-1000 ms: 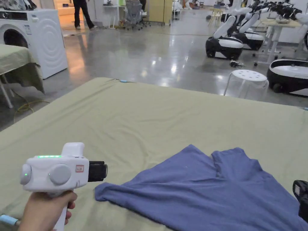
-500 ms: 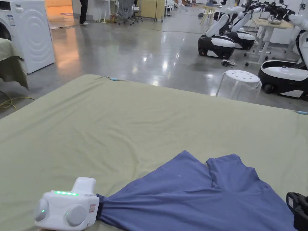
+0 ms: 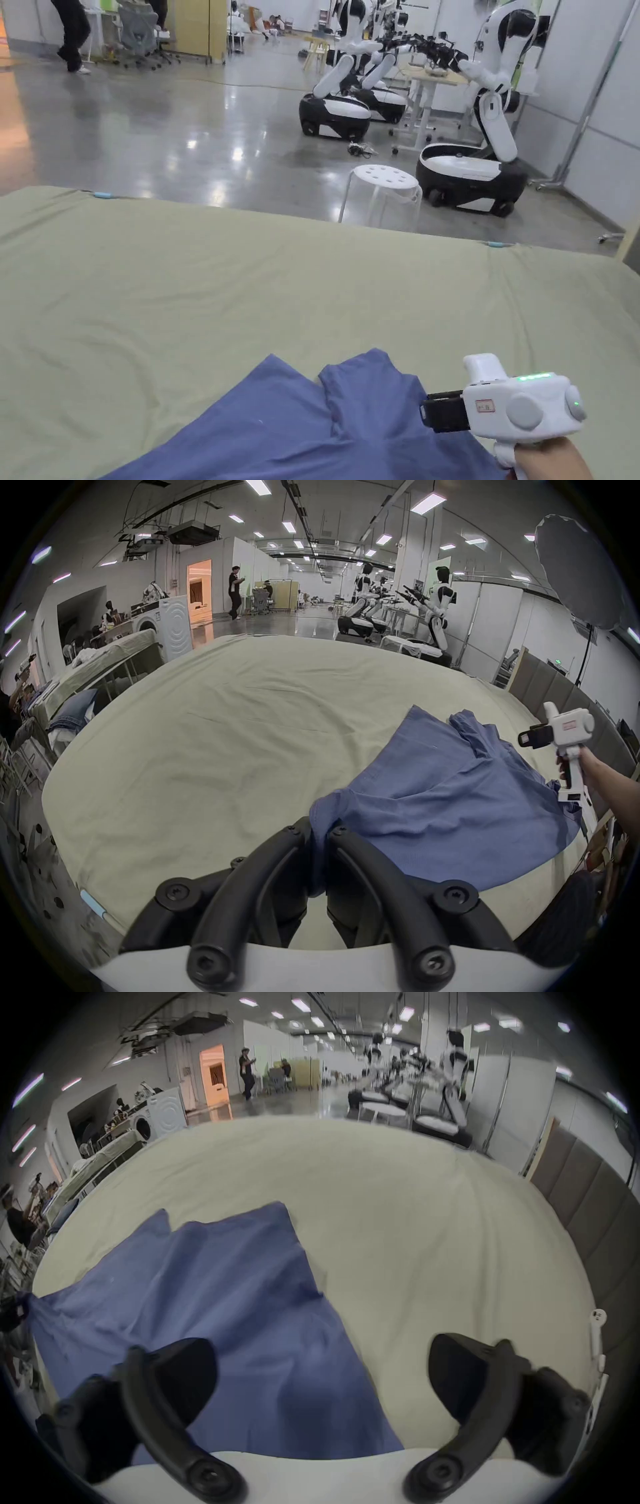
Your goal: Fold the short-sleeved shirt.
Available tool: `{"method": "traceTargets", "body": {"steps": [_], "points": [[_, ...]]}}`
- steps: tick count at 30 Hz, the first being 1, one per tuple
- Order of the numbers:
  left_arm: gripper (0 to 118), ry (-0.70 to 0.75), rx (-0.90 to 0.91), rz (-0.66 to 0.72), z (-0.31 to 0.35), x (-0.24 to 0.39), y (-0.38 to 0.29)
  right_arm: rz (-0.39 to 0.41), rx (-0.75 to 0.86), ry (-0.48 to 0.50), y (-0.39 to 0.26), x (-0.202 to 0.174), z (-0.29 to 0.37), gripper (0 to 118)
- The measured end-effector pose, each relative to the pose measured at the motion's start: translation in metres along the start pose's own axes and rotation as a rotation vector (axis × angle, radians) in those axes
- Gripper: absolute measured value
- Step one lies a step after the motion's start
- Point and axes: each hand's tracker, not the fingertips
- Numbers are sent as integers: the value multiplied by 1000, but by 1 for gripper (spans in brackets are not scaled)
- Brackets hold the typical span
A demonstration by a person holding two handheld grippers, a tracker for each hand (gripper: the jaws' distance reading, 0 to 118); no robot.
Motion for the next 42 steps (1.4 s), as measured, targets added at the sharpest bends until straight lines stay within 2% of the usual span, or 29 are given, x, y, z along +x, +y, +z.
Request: {"method": "traceTargets", "body": {"steps": [1, 2, 4, 5, 7, 9, 11, 12, 14, 16, 23, 29, 32, 36, 38, 42], "points": [[7, 0, -8, 3, -2, -2, 0, 17, 29, -5, 2, 0, -12, 115], [7, 6, -18, -3, 3, 7, 2, 23, -9, -41, 5, 0, -25, 115], [7, 8, -24, 4, 1, 5, 0, 14, -49, -34, 7, 1, -42, 113], [7, 8, -34, 7, 0, 4, -1, 6, -68, -42, 7, 2, -48, 103], [7, 15, -44, 8, -3, 8, 1, -15, -81, -26, 7, -2, -46, 94], [7, 20, -46, 6, -4, 11, 1, -7, -24, -36, 2, -10, -31, 86], [7, 17, -45, 6, -6, 14, 4, 29, -11, -36, -2, -17, -17, 24], [7, 13, -40, 7, -6, 16, 6, 29, -3, -18, -5, -20, -9, 4], [7, 12, -27, 6, -7, 17, 11, 4, 3, 59, -7, -25, 10, 3], [7, 9, -13, -1, -5, 19, 15, 47, 97, 16, -4, -31, 39, 3], [7, -36, 58, -15, 4, 17, 50, -38, 390, 105, 8, -28, 185, 3], [7, -99, 177, -9, 18, 39, 129, -38, 537, 28, 42, -7, 274, 3], [7, -89, 255, -61, 26, 60, 182, -79, 611, 5, 70, 10, 309, 3], [7, -89, 335, -127, 31, 91, 253, -95, 718, -3, 110, 21, 348, 3], [7, -51, 372, -166, 29, 107, 289, -102, 751, -44, 137, 27, 361, 3], [7, -31, 458, -140, 35, 123, 351, -125, 852, -78, 187, 35, 392, 3]]}}
